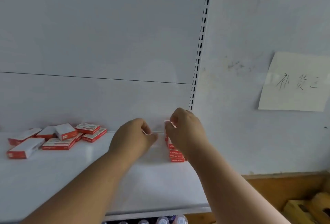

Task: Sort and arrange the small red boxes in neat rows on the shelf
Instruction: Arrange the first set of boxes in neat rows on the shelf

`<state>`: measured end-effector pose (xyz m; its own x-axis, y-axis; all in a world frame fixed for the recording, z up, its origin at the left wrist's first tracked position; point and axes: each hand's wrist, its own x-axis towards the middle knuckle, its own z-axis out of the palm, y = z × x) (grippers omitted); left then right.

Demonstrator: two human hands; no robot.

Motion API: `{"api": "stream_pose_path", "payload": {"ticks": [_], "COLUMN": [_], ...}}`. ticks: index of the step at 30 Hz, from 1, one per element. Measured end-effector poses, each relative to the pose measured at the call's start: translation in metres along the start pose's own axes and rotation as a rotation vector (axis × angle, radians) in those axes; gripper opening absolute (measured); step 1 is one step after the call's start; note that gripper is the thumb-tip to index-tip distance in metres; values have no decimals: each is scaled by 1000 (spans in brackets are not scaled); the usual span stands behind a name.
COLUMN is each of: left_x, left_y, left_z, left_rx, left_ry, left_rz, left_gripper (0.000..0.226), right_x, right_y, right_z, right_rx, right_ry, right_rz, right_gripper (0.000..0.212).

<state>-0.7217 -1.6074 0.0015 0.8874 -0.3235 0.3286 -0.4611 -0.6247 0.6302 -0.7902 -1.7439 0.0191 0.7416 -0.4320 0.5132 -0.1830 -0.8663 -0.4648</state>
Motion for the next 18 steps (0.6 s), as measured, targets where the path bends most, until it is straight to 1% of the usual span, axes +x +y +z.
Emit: {"api": "stream_pose_path", "payload": {"ticks": [6,9,12,15,18], "left_x": [-15,-20,-20,-8,11], "left_y": [-80,-121,-163,-208,-239], "left_z": [-65,-95,-126,-163,-195], "left_rx": [107,154,207,309,410], "left_ry": [103,119,128,82,-35], "left_rz": [-50,-55,-38,-45,-42], "left_gripper": [23,20,20,18,27], "right_x": [-4,-8,-11,-11,-1], "right_y": [-80,-123,-167,-210,-244], "right_z": [48,77,109,142,169], "right_rx": [61,58,62,62,-55], "right_ry": [-69,-111,-192,-305,-366], "right_rz": [-160,-198,-221,-208,-191], "right_gripper": [15,15,15,13,22]}}
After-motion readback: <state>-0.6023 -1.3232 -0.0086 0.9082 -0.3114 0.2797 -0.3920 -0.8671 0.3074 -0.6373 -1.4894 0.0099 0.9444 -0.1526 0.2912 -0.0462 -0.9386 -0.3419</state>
